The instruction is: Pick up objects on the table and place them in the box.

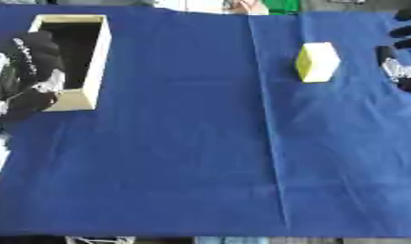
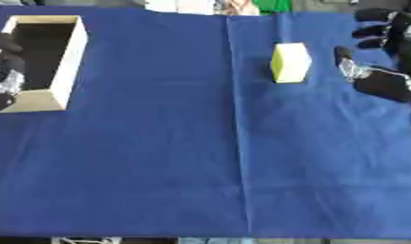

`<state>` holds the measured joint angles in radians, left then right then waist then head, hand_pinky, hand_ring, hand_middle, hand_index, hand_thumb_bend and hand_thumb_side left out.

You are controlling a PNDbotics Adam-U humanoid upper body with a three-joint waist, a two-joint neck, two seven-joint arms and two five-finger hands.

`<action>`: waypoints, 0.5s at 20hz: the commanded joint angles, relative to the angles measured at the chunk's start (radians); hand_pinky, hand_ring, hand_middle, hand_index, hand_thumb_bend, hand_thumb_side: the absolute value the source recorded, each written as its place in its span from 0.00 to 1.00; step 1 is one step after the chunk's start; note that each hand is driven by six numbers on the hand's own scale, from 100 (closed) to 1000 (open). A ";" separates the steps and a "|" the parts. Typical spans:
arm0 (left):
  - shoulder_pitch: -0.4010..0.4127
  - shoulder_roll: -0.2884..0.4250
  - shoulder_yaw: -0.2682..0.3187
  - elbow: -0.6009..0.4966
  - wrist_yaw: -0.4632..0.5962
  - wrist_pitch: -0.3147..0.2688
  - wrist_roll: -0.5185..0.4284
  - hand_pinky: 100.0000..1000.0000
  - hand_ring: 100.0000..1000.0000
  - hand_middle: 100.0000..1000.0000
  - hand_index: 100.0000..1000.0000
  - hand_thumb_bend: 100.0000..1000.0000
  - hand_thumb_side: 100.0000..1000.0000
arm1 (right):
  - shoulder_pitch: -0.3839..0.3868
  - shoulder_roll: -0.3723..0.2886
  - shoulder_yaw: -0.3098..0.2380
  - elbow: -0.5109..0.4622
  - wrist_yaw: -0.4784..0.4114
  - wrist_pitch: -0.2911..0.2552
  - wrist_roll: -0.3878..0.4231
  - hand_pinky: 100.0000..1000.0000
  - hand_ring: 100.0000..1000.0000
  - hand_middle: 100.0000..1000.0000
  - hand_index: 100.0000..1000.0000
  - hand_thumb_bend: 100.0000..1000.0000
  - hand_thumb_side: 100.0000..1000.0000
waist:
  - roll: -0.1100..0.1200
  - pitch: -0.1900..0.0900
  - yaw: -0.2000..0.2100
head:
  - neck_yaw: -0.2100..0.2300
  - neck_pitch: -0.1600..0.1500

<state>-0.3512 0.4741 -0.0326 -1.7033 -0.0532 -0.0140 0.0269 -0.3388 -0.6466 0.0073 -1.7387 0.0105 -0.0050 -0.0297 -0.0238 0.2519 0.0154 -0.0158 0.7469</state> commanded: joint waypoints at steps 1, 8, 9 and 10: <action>-0.008 0.013 0.002 -0.018 -0.003 0.000 -0.005 0.53 0.61 0.64 0.80 0.00 0.07 | -0.018 -0.059 0.000 0.002 0.013 0.000 0.010 0.70 0.73 0.77 0.81 0.15 0.00 | 0.000 -0.015 0.003 | -0.002 0.010; -0.010 0.014 -0.002 -0.020 -0.001 -0.001 -0.013 0.51 0.61 0.64 0.80 0.00 0.07 | -0.039 -0.135 0.020 0.018 0.033 -0.009 0.044 0.71 0.75 0.79 0.83 0.15 0.00 | -0.002 -0.019 0.015 | -0.005 0.011; -0.010 0.014 -0.002 -0.020 -0.001 -0.001 -0.014 0.51 0.61 0.64 0.80 0.00 0.07 | -0.043 -0.146 0.022 0.020 0.035 -0.012 0.051 0.72 0.76 0.79 0.83 0.17 0.00 | -0.002 -0.019 0.017 | -0.006 0.011; -0.011 0.015 -0.004 -0.021 0.000 -0.002 -0.016 0.51 0.61 0.64 0.80 0.00 0.07 | -0.050 -0.160 0.027 0.023 0.037 -0.015 0.060 0.72 0.77 0.80 0.84 0.18 0.00 | -0.003 -0.020 0.019 | -0.007 0.011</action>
<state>-0.3513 0.4741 -0.0388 -1.7084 -0.0532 -0.0140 0.0144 -0.3742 -0.7546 0.0393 -1.7120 0.0381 -0.0163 0.0216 -0.0264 0.2512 0.0347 -0.0196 0.7537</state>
